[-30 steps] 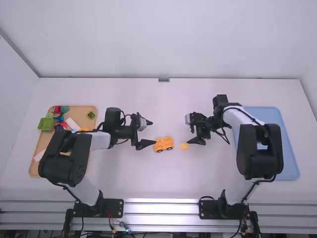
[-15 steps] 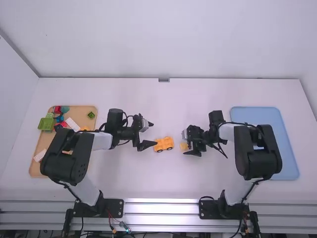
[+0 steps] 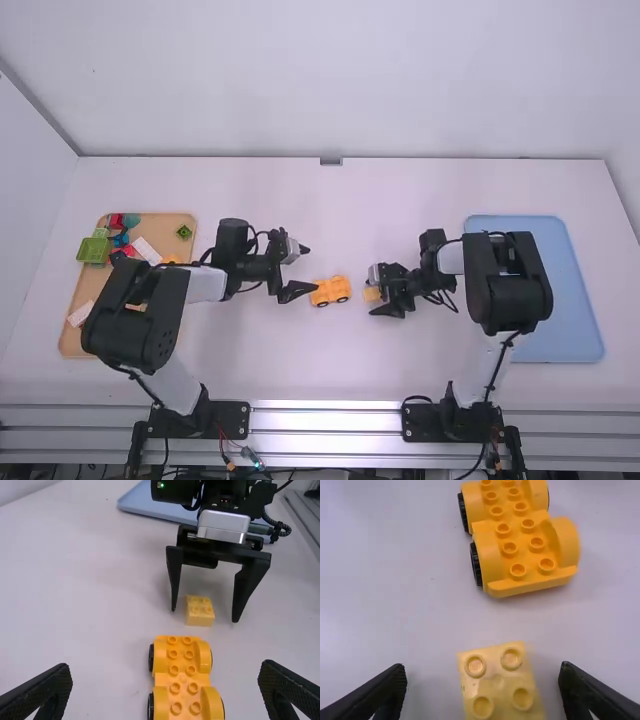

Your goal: Assemble lego blocks to make yellow taxi

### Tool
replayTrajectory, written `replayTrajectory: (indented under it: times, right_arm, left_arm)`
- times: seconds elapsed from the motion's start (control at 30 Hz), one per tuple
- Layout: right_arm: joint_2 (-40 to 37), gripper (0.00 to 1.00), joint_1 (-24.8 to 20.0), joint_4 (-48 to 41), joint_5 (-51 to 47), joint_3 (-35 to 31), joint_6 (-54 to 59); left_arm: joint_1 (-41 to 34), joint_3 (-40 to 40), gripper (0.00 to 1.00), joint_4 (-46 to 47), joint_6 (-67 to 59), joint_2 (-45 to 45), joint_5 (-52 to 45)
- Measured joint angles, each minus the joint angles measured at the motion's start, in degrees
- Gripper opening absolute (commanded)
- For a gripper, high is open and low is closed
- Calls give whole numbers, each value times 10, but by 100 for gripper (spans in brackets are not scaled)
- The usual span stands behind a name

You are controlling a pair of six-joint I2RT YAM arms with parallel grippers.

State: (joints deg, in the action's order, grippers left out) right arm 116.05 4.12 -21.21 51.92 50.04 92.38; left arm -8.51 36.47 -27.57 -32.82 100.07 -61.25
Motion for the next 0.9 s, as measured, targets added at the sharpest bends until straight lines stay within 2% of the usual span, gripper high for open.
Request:
replayTrajectory:
  times: [0.07,0.2,0.53,0.9]
  right_arm:
    - [0,62,0,1,0,0,4]
    - [0,53,0,1,-3,0,8]
    - [0,52,-2,1,-14,0,9]
    - [0,50,-38,0,-3,0,8]
  left_arm:
    - [0,0,99,0,1,0,0]
    - [0,0,99,0,2,0,0]
    - [0,0,99,4,3,0,0]
    - [0,0,99,7,3,0,0]
